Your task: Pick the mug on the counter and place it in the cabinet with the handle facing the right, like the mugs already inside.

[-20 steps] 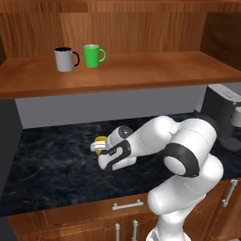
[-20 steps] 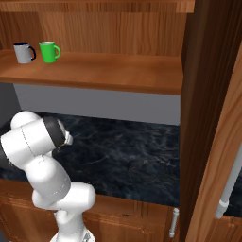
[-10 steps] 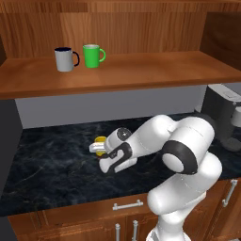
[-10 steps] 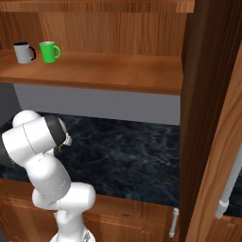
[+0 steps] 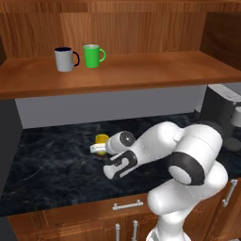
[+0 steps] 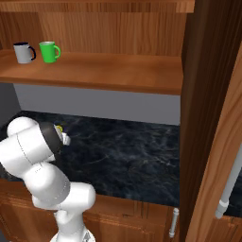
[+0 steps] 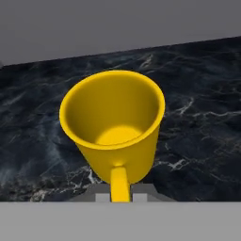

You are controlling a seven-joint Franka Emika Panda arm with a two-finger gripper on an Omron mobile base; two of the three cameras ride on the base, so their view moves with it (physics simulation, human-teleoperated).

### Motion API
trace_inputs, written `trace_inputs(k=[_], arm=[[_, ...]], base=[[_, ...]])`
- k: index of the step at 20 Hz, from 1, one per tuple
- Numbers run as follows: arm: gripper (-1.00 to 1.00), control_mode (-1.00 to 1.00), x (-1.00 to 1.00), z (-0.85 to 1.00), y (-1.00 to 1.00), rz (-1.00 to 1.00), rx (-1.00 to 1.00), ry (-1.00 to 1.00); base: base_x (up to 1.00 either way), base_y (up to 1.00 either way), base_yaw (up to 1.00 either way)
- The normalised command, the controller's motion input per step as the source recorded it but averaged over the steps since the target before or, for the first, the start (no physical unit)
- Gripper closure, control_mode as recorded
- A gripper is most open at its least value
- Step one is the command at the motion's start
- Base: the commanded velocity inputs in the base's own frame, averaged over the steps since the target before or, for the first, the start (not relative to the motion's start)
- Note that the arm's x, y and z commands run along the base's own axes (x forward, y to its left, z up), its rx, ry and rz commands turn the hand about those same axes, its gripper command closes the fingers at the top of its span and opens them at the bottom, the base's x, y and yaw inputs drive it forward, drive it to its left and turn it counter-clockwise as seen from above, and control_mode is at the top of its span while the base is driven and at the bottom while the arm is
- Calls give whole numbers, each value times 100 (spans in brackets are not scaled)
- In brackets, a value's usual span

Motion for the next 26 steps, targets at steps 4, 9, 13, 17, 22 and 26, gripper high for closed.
trace_inputs(k=[4, 9, 13, 17, 22, 26], arm=[[100, -100, -57, 57, 5, 0, 0, -17], [100, -100, -54, 67, 3, 0, 2, -14], [100, -100, -24, 89, 5, 0, 2, -5], [100, -100, -14, 91, 14, 0, 0, 0], [100, -100, -16, 50, 22, 0, 0, 2], [100, -100, -37, 24, 31, 0, 0, 4]], base=[[0, 0, 0], [0, 0, 0], [0, 0, 0], [0, 0, 0], [0, 0, 0], [0, 0, 0]])
